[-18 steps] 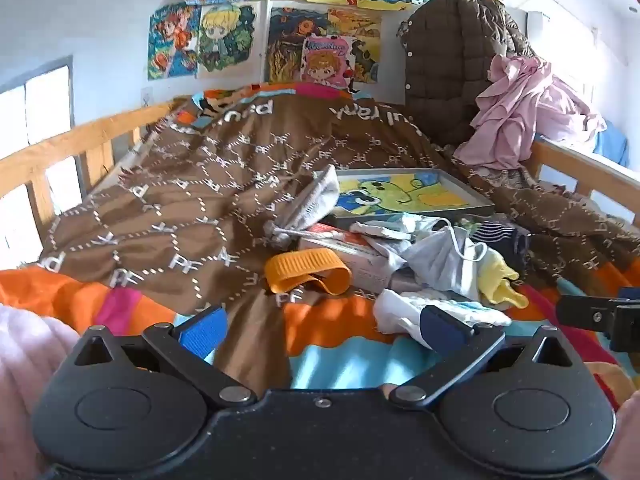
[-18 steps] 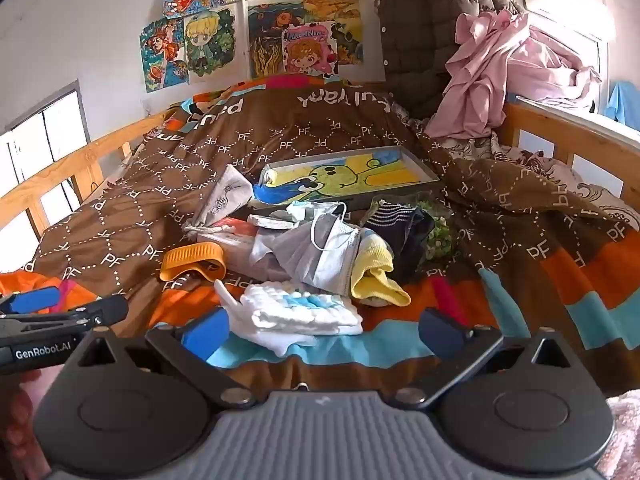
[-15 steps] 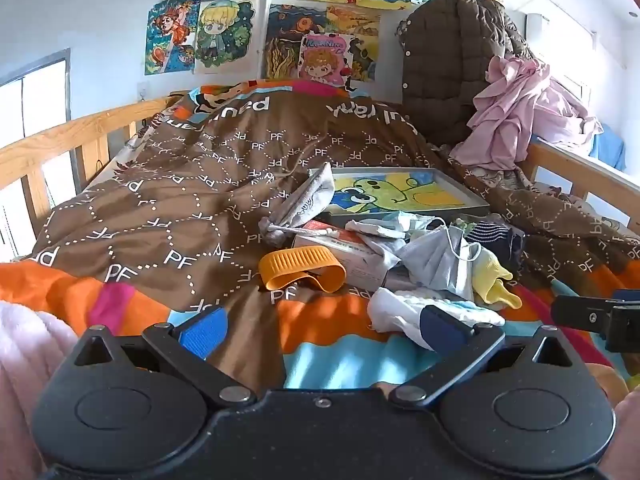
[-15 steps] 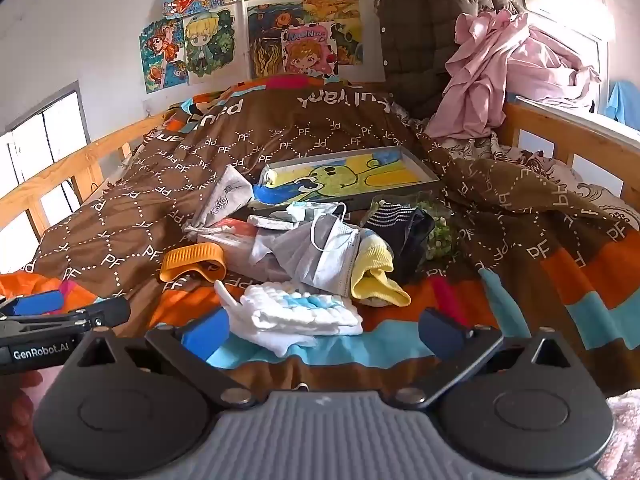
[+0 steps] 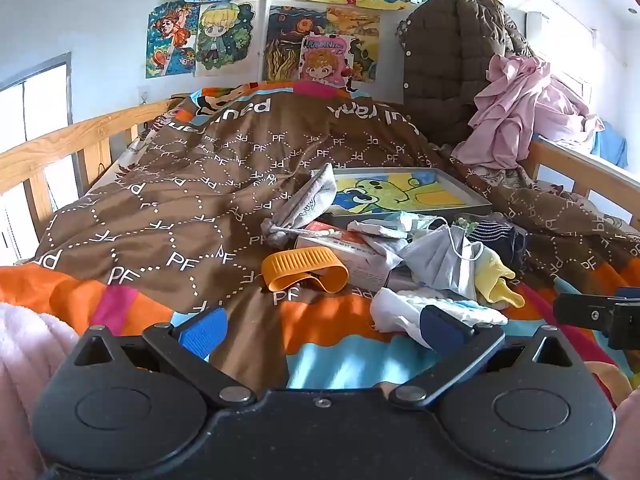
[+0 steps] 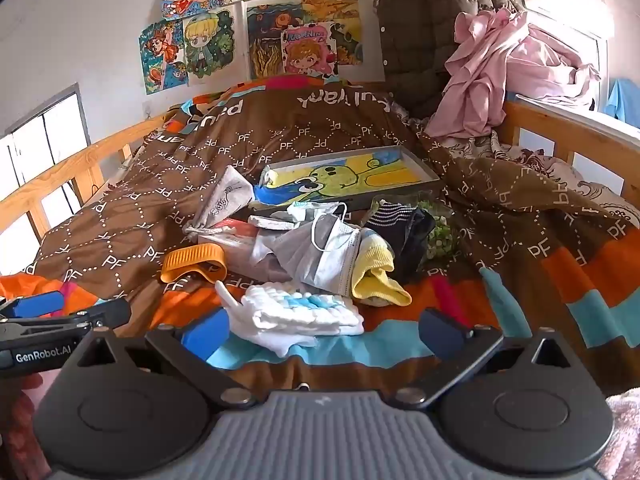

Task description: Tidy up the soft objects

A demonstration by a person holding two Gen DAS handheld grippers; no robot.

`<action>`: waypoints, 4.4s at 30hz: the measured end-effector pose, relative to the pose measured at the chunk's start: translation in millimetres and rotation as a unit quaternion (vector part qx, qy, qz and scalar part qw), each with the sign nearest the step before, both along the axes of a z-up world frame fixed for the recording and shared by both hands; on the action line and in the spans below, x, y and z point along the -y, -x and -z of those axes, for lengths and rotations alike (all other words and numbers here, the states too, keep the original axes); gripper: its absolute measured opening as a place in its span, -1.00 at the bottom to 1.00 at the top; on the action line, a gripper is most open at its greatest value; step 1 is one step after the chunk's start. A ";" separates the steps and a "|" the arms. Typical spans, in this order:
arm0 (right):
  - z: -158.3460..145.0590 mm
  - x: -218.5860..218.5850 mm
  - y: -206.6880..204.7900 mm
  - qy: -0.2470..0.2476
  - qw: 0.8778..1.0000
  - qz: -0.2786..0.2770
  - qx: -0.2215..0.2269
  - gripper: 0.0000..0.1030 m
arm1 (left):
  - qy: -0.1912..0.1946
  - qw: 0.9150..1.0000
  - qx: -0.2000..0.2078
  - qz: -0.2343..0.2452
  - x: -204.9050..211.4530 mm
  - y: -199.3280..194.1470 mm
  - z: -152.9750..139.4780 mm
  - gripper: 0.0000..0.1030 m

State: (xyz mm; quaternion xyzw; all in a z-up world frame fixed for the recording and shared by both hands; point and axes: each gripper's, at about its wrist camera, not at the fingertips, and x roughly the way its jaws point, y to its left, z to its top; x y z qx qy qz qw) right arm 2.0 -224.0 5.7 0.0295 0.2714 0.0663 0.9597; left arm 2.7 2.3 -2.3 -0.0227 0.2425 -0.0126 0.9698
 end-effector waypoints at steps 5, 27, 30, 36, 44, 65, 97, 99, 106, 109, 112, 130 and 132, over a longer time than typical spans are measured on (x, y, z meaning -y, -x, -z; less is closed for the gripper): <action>-0.2 0.1 0.0 0.000 1.000 0.000 0.000 1.00 | -0.001 1.000 0.000 -0.001 -0.5 0.0 0.1 0.98; -0.4 0.3 -0.5 -0.001 1.000 0.000 0.000 1.00 | -0.003 1.000 -0.001 -0.001 -1.6 0.5 1.8 0.98; -0.3 0.5 -0.6 -0.001 1.000 0.000 0.000 1.00 | -0.003 1.000 -0.001 -0.001 -1.7 0.5 1.8 0.98; -0.3 0.2 0.0 -0.001 1.000 0.000 0.000 1.00 | -0.003 1.000 -0.002 -0.001 -2.0 0.5 1.7 0.98; -0.3 0.4 0.0 -0.001 1.000 0.000 0.000 1.00 | -0.003 1.000 -0.002 -0.001 -2.0 0.6 1.9 0.98; -0.1 2.0 0.1 -0.004 1.000 0.000 0.000 0.99 | -0.004 1.000 -0.001 -0.001 -1.9 0.7 1.8 0.98; -2.6 -4.8 -14.3 -0.004 0.999 -0.030 -0.020 1.00 | 0.006 0.999 -0.041 0.006 -4.4 -19.2 -4.1 0.98; -1.1 -3.9 -23.2 -0.015 0.998 -0.044 -0.034 1.00 | 0.015 0.998 -0.054 0.013 -9.5 -28.5 -5.7 0.98; 8.1 -13.3 -58.0 -0.008 0.992 -0.102 -0.072 1.00 | 0.007 0.993 -0.105 0.057 -26.9 -74.0 -8.7 0.98; 12.2 -23.0 -74.2 0.023 0.988 -0.128 -0.081 1.00 | 0.008 0.988 -0.132 0.077 -34.3 -98.9 -7.7 0.98; 17.9 -29.2 -91.4 0.046 0.985 -0.137 -0.090 1.00 | 0.015 0.982 -0.154 0.109 -35.4 -116.5 -1.1 0.98; 54.1 -29.7 -151.0 0.067 0.964 -0.183 -0.180 0.90 | 0.269 0.912 -0.279 0.136 -28.8 -182.4 65.6 0.80; 55.5 -24.7 -154.3 0.055 0.966 -0.175 -0.184 0.85 | 0.294 0.901 -0.292 0.127 -29.2 -187.0 73.6 0.73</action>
